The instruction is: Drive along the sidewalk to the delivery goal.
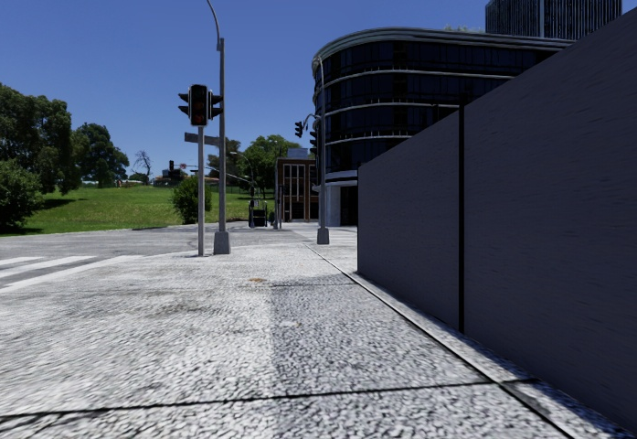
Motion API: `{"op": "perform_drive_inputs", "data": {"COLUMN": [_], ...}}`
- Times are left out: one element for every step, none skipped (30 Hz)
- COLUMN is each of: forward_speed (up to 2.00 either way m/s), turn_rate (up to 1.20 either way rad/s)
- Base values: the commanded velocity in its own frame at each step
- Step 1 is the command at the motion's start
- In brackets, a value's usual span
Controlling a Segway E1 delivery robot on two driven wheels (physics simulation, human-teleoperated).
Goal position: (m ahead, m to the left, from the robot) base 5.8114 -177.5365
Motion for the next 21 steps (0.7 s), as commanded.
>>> {"op": "perform_drive_inputs", "data": {"forward_speed": [0.00,0.00,0.00,0.00,0.00,0.00,0.00,0.00,0.00,0.00,0.00,0.00,0.00,0.00,0.00,0.00,0.00,0.00,0.00,0.00,0.00], "turn_rate": [0.00,0.00,0.00,0.00,0.00,0.00,0.00,0.00,0.00,0.00,0.00,0.00,0.00,0.00,0.00,0.00,0.00,0.00,0.00,0.00,0.00]}}
